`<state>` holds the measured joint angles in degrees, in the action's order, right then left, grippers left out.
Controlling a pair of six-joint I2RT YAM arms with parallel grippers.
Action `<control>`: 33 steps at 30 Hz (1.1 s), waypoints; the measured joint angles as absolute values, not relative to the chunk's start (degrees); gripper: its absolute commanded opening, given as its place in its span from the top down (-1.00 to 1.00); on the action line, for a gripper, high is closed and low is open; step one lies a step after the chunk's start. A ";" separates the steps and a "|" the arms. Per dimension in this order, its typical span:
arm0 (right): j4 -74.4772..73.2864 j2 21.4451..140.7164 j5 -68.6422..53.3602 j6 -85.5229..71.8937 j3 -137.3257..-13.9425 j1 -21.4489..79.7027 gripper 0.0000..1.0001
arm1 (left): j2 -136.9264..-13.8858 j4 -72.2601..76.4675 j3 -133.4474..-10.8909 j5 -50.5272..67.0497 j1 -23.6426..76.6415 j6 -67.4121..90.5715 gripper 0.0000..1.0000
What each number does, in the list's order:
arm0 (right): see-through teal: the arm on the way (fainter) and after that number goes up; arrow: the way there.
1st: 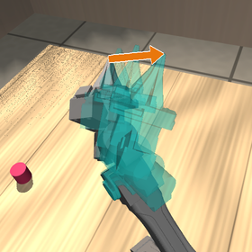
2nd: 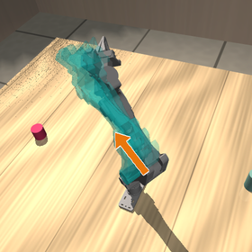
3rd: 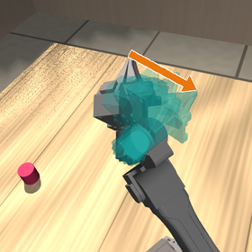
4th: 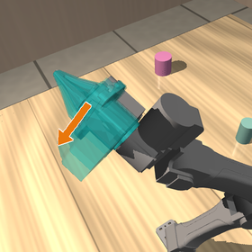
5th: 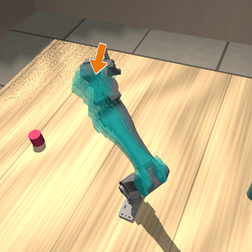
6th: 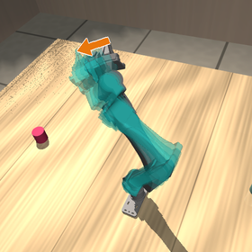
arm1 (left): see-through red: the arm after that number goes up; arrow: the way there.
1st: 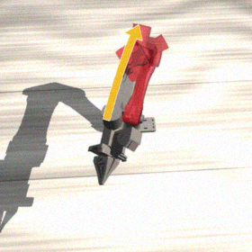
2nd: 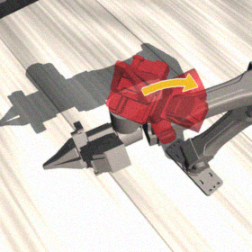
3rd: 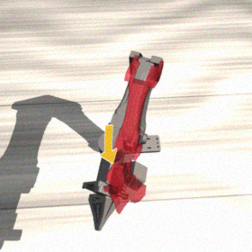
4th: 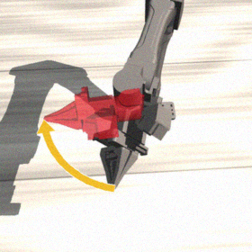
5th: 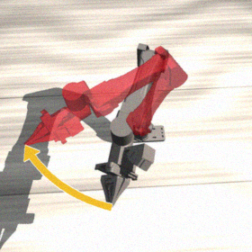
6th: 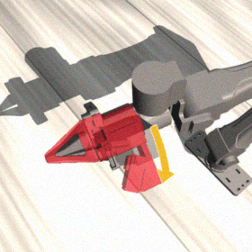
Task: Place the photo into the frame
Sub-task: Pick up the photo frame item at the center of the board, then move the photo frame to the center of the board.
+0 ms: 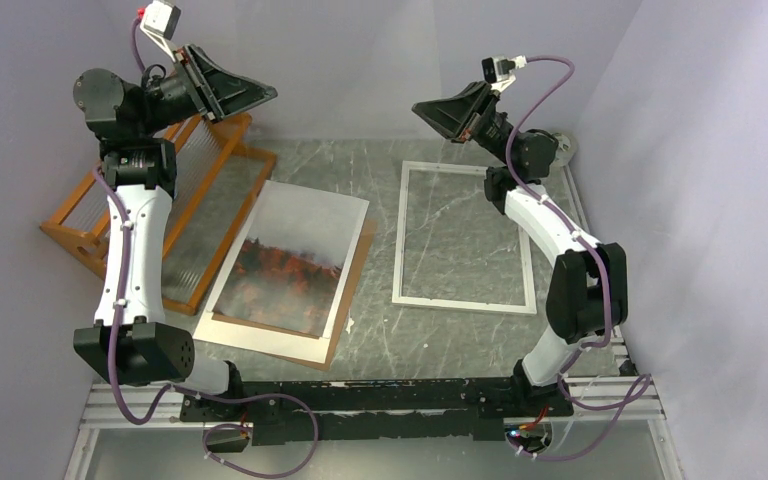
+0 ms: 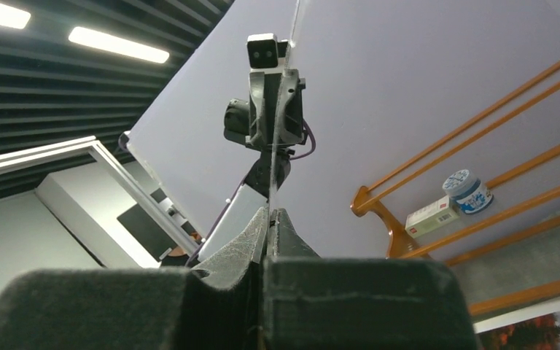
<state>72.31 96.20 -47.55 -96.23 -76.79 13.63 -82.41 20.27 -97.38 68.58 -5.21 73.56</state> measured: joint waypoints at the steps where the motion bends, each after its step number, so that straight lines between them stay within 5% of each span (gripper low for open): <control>1: 72.29 96.20 -47.68 -96.20 -76.79 13.41 1.00 | -82.41 19.53 -97.34 68.49 -5.21 72.73 0.00; 6: 69.45 94.56 -48.16 -95.53 -74.74 10.52 1.00 | -82.35 10.55 -96.44 65.56 -5.19 65.01 -0.62; 10: 62.48 91.29 -48.80 -92.92 -70.85 5.87 1.00 | -82.28 -1.96 -94.74 60.05 -5.19 54.96 -0.83; 18: 37.17 86.11 -49.80 -79.13 -66.39 1.21 1.00 | -84.09 -18.70 -89.54 51.62 -5.17 42.35 -0.87; 33: 14.55 91.53 -48.45 -65.12 -65.63 1.19 1.00 | -100.95 -22.76 -80.93 42.96 5.50 35.99 -0.76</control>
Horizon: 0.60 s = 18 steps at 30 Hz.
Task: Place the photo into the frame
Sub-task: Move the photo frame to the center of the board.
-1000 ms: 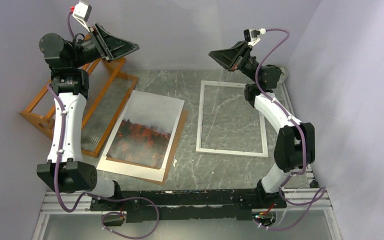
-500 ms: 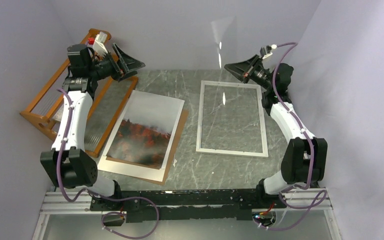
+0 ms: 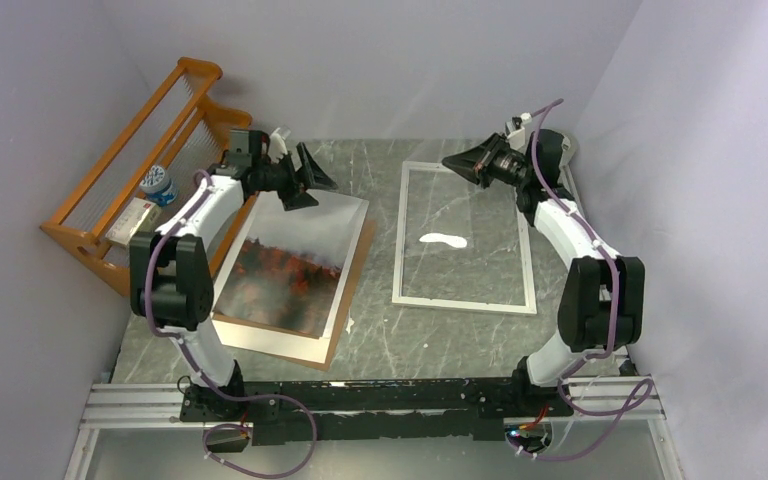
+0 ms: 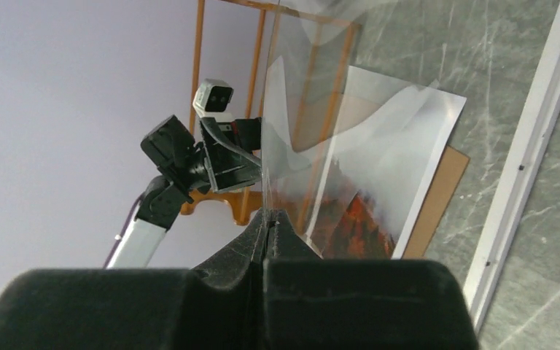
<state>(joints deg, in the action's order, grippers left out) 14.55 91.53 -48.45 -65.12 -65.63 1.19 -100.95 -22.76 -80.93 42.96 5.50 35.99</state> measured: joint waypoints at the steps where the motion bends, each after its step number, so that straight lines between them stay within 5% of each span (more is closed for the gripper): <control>1: 13.10 91.57 -48.47 -63.94 -66.43 1.17 1.00 | -101.27 -22.24 -80.47 42.72 6.26 36.03 -0.76; 18: -4.45 97.10 -48.40 -39.24 -65.04 -10.33 1.00 | -118.37 -18.44 -87.26 41.08 13.34 33.65 -0.81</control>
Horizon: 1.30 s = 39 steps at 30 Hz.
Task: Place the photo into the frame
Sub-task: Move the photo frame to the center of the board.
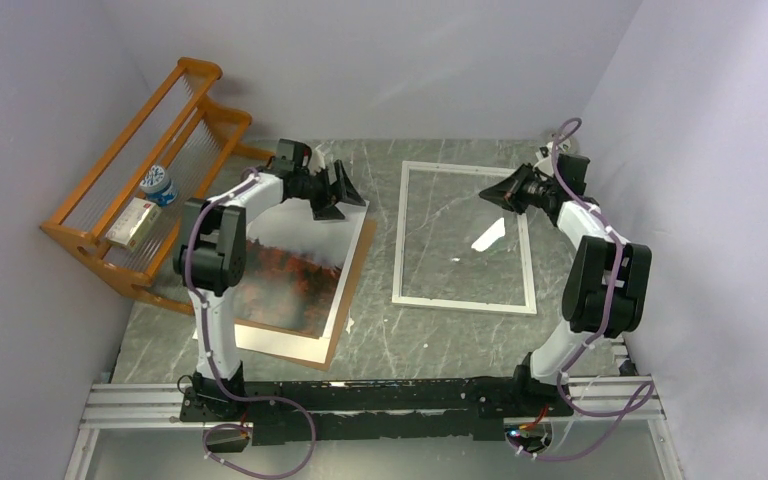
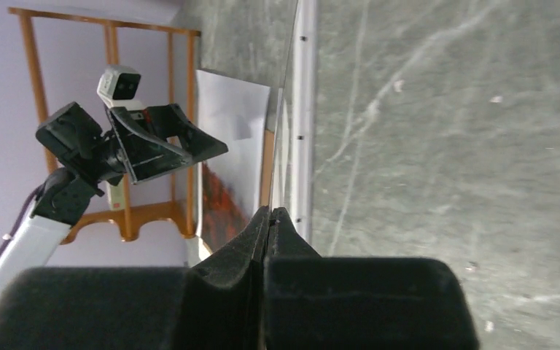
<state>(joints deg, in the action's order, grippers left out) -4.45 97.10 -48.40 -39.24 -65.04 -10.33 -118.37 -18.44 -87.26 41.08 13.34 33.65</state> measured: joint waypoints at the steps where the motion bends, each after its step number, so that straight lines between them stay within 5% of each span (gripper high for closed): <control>1: -5.02 97.73 -48.49 -37.45 -65.04 -11.18 1.00 | -119.68 -18.31 -88.09 41.19 13.78 33.58 -0.80; 22: -9.52 103.66 -51.68 -20.47 -64.84 -19.81 1.00 | -133.62 -15.33 -100.27 43.46 20.91 34.24 -0.78; 39: -12.25 108.12 -53.30 -14.41 -66.65 -22.76 1.00 | -138.89 -19.00 -108.75 42.17 21.91 35.20 -0.50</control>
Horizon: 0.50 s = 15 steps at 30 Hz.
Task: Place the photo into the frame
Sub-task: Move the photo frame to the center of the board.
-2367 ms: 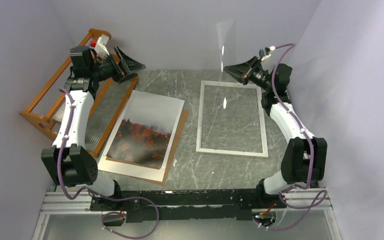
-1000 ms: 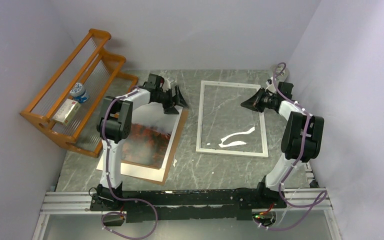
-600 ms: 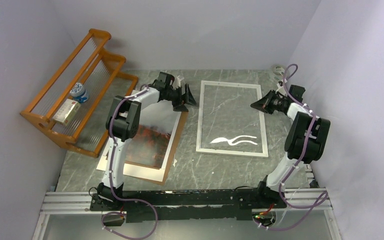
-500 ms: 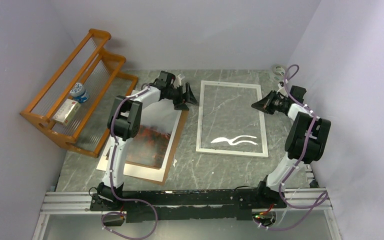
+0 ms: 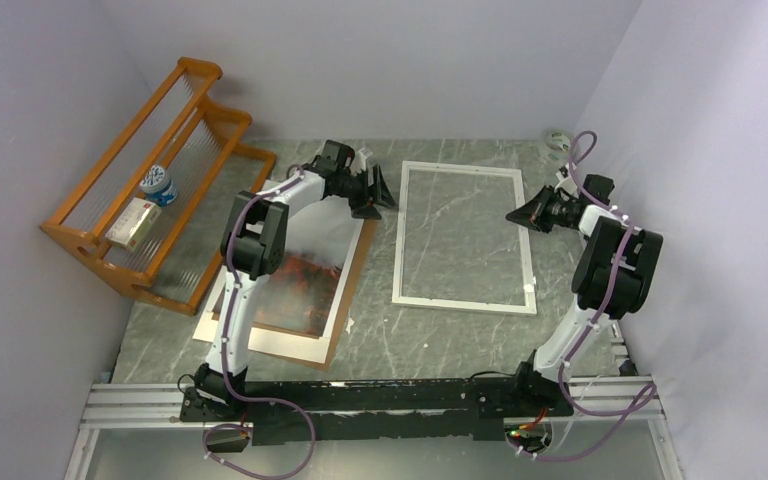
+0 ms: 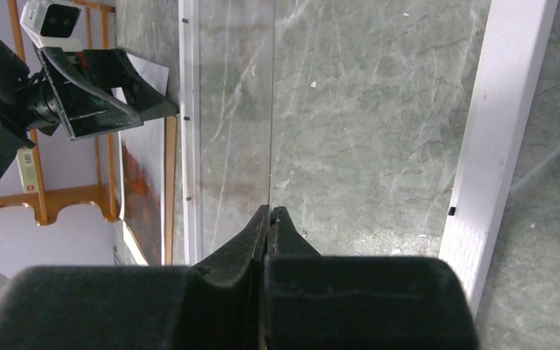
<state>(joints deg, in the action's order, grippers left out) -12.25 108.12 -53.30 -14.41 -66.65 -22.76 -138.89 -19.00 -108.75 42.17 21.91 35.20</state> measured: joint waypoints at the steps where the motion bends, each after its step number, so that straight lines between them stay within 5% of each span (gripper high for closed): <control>1: -12.64 108.12 -53.32 -13.98 -66.89 -22.87 1.00 | -139.09 -19.16 -109.06 42.15 21.96 35.18 -0.45; 15: -14.13 108.77 -53.06 -12.12 -67.79 -23.49 0.96 | -141.38 -20.47 -111.98 42.92 22.37 35.64 -0.29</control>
<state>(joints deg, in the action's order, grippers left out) -14.13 108.77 -53.06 -12.12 -67.79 -23.49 -141.38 -20.47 -111.98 42.92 22.37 35.64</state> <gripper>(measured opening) 0.010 0.661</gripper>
